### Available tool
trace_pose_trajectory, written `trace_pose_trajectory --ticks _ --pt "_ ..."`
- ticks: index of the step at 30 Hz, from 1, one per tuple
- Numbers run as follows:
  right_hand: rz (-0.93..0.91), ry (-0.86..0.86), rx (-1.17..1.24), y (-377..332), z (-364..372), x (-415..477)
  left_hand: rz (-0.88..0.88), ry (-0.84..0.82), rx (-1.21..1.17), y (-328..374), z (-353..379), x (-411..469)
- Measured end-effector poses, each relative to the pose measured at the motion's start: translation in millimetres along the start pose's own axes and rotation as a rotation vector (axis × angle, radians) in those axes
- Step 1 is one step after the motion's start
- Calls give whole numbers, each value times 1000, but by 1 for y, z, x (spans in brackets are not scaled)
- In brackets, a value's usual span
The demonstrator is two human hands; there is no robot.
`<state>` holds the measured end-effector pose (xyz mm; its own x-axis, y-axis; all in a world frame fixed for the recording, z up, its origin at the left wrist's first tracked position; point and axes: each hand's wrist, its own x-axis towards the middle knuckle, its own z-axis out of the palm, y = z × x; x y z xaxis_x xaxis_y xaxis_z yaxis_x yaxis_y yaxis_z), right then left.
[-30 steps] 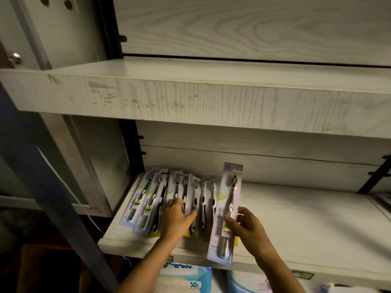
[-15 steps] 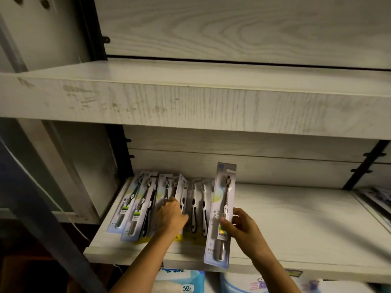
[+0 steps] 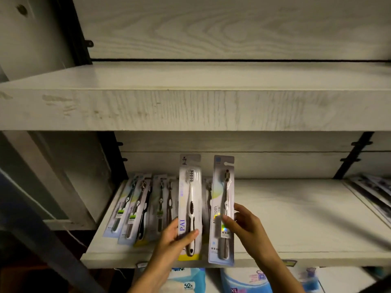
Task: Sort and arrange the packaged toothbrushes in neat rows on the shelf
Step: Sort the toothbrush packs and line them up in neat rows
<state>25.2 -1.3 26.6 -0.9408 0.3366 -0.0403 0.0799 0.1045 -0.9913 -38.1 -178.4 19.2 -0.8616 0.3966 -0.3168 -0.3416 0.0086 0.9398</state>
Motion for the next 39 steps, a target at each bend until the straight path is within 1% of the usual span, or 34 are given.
trace_pose_trajectory --ticks 2,7,10,12,14,18,21,23,28,32,39 --pt "-21 21 -3 3 -8 -7 -6 -49 -14 2 13 -7" --pt "-59 42 -7 9 -51 -28 65 -138 -44 -2 51 -21" --pt "-95 65 -15 9 -85 -43 126 -171 -68 -12 72 -23" --pt "-121 82 -42 13 -113 -52 118 -156 -41 -18 93 -24" --pt "-133 76 -80 18 -146 -62 128 -146 -50 -27 124 -28" --pt "-158 40 -142 31 -230 -85 162 -152 -41 -54 208 -45" --pt "-180 31 -146 35 -289 -102 196 -120 -68 -68 269 -60" --pt "-178 35 -130 34 -319 -116 204 -142 -67 -72 302 -72" --pt "-164 39 -95 34 -371 -148 219 -176 -37 -77 362 -93" --pt "-164 118 -63 43 -406 -169 201 -200 -38 -84 397 -101" --pt "-182 179 -63 54 -486 -192 196 -214 -19 -89 475 -119"
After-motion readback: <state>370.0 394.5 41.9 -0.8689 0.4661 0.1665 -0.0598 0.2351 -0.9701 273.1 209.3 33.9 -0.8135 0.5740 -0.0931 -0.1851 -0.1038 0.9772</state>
